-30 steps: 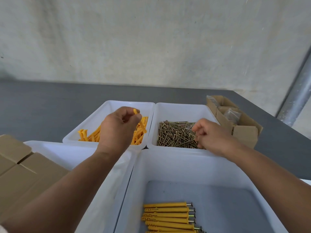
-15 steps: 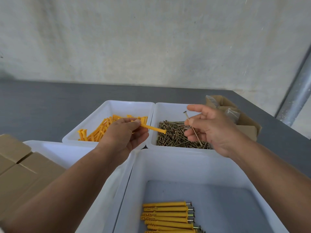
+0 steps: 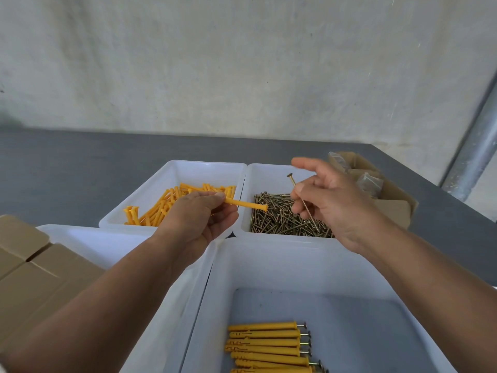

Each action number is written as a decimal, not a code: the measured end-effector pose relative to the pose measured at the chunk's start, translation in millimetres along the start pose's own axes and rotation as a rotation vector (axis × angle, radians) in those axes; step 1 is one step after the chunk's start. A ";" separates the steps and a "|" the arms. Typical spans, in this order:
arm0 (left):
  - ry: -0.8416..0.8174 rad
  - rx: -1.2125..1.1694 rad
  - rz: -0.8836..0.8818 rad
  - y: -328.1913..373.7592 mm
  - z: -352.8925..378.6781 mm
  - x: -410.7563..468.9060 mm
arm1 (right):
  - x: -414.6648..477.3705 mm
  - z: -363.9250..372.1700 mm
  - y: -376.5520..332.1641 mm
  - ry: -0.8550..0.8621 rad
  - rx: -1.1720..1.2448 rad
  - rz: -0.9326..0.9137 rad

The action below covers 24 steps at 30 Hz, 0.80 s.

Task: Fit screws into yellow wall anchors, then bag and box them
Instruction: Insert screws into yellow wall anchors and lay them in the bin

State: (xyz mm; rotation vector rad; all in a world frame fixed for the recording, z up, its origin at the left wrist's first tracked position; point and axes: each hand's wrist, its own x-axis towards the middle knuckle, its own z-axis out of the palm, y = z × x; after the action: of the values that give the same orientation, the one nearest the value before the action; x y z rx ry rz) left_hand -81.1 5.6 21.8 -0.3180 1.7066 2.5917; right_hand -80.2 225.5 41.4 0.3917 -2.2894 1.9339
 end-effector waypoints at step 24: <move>0.018 -0.046 -0.028 1.4 3.8 -7.1 | -0.1 0.7 -1.2 0.253 0.232 0.049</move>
State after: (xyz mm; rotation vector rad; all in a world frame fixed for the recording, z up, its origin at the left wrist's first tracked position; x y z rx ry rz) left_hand -75.0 9.2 25.8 -0.3649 1.6383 2.6191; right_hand -79.7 224.7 42.4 0.1029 -1.9440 2.1414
